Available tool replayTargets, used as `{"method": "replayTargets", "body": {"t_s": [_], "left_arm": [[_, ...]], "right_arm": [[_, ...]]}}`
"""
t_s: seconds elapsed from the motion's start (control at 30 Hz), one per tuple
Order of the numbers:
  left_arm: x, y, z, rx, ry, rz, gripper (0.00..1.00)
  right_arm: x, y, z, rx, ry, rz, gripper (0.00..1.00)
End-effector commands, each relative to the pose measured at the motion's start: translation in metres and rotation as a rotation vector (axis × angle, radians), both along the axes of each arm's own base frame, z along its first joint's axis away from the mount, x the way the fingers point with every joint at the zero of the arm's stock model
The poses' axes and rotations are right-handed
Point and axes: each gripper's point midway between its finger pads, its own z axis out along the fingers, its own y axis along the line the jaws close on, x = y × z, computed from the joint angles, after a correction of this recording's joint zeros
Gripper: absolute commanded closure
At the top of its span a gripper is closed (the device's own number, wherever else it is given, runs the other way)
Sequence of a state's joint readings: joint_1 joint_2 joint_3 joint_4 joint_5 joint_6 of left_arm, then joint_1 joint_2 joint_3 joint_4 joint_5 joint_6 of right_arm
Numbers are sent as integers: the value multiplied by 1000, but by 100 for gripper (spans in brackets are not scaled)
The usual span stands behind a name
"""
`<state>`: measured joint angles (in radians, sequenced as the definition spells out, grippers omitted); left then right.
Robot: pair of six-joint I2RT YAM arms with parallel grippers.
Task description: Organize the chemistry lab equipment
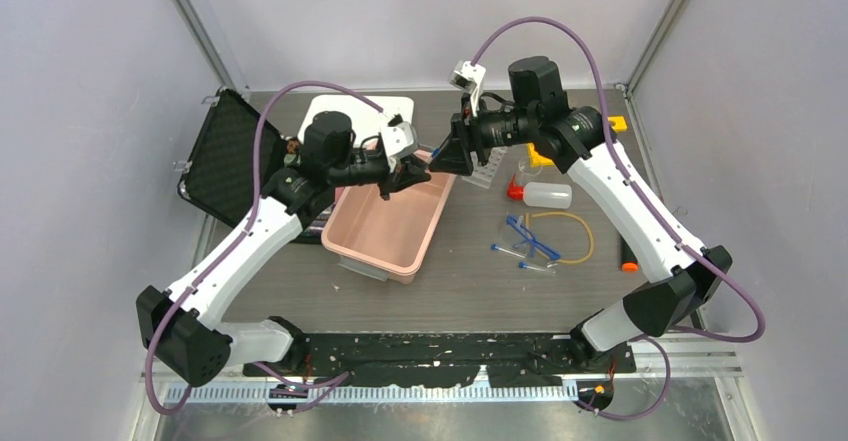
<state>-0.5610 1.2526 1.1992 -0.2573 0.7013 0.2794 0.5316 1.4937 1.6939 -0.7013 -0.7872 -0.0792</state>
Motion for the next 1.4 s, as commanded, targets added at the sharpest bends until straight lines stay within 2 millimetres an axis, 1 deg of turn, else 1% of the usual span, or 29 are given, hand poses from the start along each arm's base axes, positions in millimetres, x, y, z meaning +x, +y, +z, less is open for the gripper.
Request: {"method": "replayTargets", "body": {"t_s": [0.0,0.1,0.17,0.2,0.23,0.3,0.37,0.47,0.5,0.57,0.6,0.67,0.7,0.73,0.77,0.87,0.9,0.93,0.97,1.03,1.07,1.1,1.13,1.17,1.2,1.27,1.3,1.33,1.37], "left_arm": [[-1,-2,14,1,-50,-32,100],[-1,-3,11,14,-48,-38,100],[-1,-3,10,19,-50,-36,100],[0,-3,10,20,-51,-35,100],[0,-3,9,23,-50,-34,100],[1,-3,10,25,-53,-31,100],[1,-3,10,27,-54,-32,100],[1,-1,8,32,-51,-27,100],[2,-1,8,32,-48,-19,97],[3,1,7,29,-39,2,85],[4,2,7,31,-37,10,76],[4,4,6,32,-28,23,64],[5,5,6,30,-21,32,55],[6,6,7,26,-14,44,39],[8,7,7,19,-4,61,28],[14,17,6,-11,35,115,8],[16,21,6,-23,47,129,2],[18,26,7,-33,56,142,1],[21,31,8,-42,62,159,0],[27,42,9,-52,67,207,0],[32,49,8,-52,69,237,0],[35,55,7,-52,75,265,0],[40,63,8,-55,84,300,0],[45,69,7,-59,91,329,0],[49,75,7,-61,100,353,0],[57,87,6,-58,106,402,0],[60,91,6,-56,105,421,0],[63,94,6,-54,102,433,0],[64,96,7,-55,99,442,0]], "right_arm": [[0,4,22,19,-66,6,44],[2,5,24,18,-70,4,44],[3,6,22,14,-68,7,49],[2,6,22,15,-66,12,57],[3,6,21,14,-65,15,62],[2,7,20,14,-65,20,85],[3,6,20,9,-69,15,93],[3,4,19,2,-77,10,95],[4,4,19,-2,-78,5,95],[7,2,16,-17,-81,-6,95],[7,1,15,-24,-82,-8,95],[10,-2,14,-31,-84,-22,95],[13,-4,13,-34,-83,-33,95],[15,-5,14,-35,-82,-39,95],[18,-8,13,-38,-80,-51,95],[26,-14,13,-46,-74,-81,95],[31,-18,12,-48,-69,-100,95],[40,-24,11,-53,-64,-128,95],[46,-27,8,-57,-53,-144,95],[63,-40,5,-77,-58,-195,95],[76,-51,1,-106,-67,-252,95],[86,-57,-1,-132,-93,-275,95],[101,-71,-6,-175,-117,-343,95],[113,-77,-15,-218,-147,-361,95],[127,-90,-21,-264,-175,-418,95],[149,-103,-37,-347,-216,-459,95],[161,-106,-50,-386,-227,-460,95],[169,-111,-56,-421,-243,-472,95],[177,-111,-68,-442,-235,-471,95]]}}
